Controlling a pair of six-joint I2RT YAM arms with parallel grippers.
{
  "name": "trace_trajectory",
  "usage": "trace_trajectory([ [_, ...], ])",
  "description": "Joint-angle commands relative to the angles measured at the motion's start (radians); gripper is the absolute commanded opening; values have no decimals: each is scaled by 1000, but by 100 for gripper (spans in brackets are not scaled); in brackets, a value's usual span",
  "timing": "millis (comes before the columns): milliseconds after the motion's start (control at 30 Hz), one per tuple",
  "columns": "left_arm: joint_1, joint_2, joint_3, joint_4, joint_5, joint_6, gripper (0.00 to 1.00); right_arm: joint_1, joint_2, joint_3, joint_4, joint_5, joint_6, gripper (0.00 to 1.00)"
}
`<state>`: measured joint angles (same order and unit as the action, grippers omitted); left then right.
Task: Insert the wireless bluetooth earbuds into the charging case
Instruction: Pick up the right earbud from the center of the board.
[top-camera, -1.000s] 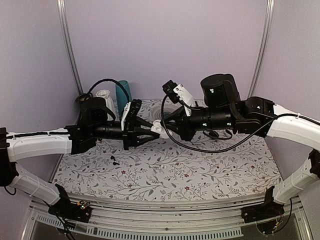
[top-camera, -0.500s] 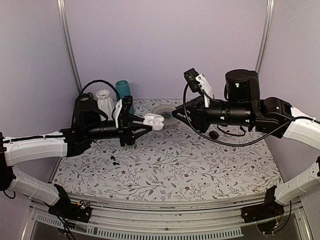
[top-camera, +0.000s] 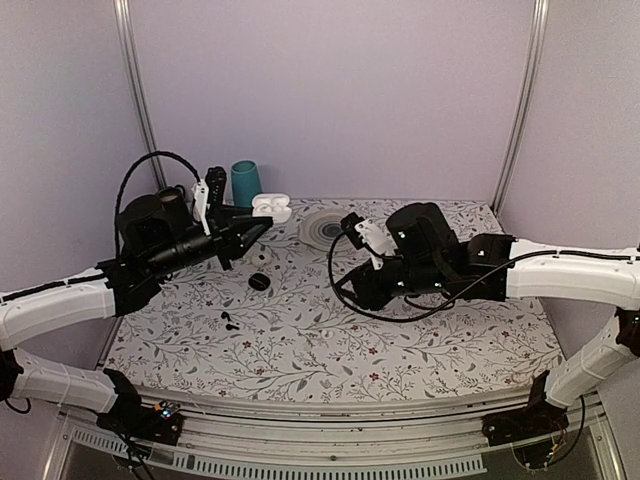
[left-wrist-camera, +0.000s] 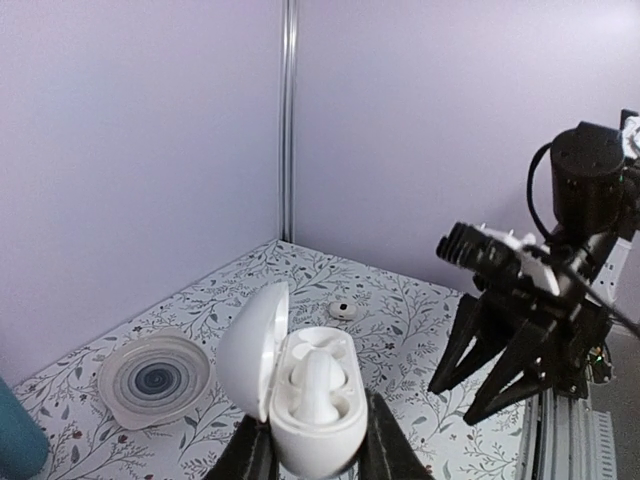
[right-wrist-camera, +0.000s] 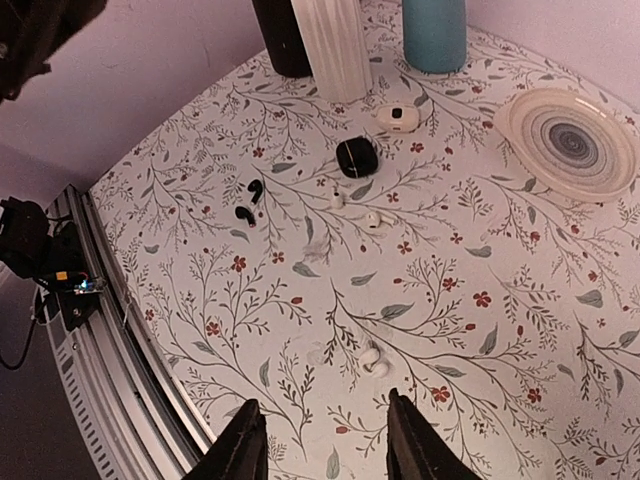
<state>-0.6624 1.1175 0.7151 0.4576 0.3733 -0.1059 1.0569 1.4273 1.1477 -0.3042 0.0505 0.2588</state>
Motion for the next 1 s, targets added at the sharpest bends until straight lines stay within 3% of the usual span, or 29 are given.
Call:
trace_trajectory([
  [0,25,-37,-16,6,-32,-26,0,-4,79,-44,82,-31,44,40],
  [200,34,-50,-11,-12,-24,-28,0,-5,223,-47,124,-117,20,40],
  [500,40,-57,-6,-36,-9,-32,0,-6,453,94,63,-225,-31,39],
  [967,40,-61,-10,-42,-15,-45,0,-54,550,145,19,-314,-36,36],
])
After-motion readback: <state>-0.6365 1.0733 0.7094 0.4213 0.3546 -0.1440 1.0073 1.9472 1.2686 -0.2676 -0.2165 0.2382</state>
